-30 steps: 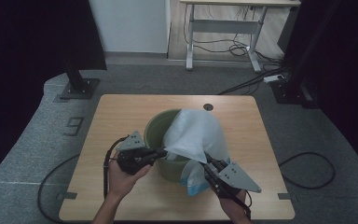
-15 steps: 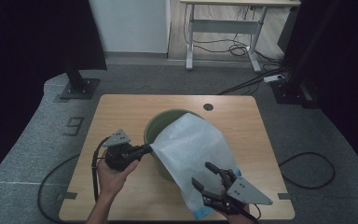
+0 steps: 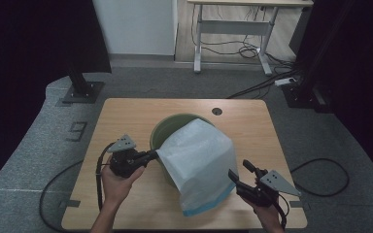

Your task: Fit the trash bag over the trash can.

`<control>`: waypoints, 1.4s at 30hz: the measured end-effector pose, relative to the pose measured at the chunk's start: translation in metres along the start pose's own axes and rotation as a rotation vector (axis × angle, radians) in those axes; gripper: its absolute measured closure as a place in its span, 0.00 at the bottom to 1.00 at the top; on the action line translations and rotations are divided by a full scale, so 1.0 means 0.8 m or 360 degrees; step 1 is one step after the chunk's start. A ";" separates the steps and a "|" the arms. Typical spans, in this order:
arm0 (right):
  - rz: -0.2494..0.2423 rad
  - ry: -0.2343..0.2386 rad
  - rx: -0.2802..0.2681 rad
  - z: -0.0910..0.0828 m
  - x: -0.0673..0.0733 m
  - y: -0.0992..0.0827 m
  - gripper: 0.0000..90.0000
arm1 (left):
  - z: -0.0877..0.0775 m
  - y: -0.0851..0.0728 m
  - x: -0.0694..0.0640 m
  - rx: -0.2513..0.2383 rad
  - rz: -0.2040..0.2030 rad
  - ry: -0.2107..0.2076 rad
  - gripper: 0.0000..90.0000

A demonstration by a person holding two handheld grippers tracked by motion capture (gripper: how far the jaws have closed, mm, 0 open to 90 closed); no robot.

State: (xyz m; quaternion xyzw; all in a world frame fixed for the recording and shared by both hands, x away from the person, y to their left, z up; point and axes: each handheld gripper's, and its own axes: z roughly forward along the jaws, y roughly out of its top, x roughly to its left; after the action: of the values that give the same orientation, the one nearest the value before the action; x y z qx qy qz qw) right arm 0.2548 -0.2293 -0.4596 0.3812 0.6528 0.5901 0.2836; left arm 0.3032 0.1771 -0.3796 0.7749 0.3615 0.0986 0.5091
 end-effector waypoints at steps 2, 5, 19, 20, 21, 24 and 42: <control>0.0016 -0.0006 0.0028 0.005 -0.007 -0.005 0.36 | -0.001 -0.001 0.002 -0.0007 -0.0008 0.0000 0.99; 0.0039 0.0003 0.0047 0.010 -0.013 -0.010 0.36 | -0.002 -0.001 0.003 -0.0013 -0.0010 0.0007 0.99; 0.0145 0.0176 0.0055 0.019 -0.020 -0.025 0.37 | -0.018 -0.003 0.023 -0.0067 -0.0080 0.0034 0.99; 0.0145 0.0176 0.0055 0.019 -0.020 -0.025 0.37 | -0.018 -0.003 0.023 -0.0067 -0.0080 0.0034 0.99; 0.0134 0.0207 0.0065 0.020 -0.015 -0.026 0.39 | -0.018 -0.004 0.025 -0.0069 -0.0086 0.0033 0.99; 0.0097 0.0235 0.0072 0.023 -0.007 -0.027 0.52 | -0.018 -0.004 0.026 -0.0072 -0.0095 0.0031 0.99; 0.0062 0.0196 -0.0092 -0.006 -0.011 0.032 0.99 | -0.012 0.011 0.018 -0.0062 -0.0043 -0.0034 0.93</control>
State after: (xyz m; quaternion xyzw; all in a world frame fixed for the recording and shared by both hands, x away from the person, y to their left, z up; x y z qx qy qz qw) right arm 0.2603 -0.2391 -0.4345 0.3485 0.6442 0.6364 0.2422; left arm 0.3128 0.1914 -0.3704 0.7608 0.3645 0.0904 0.5293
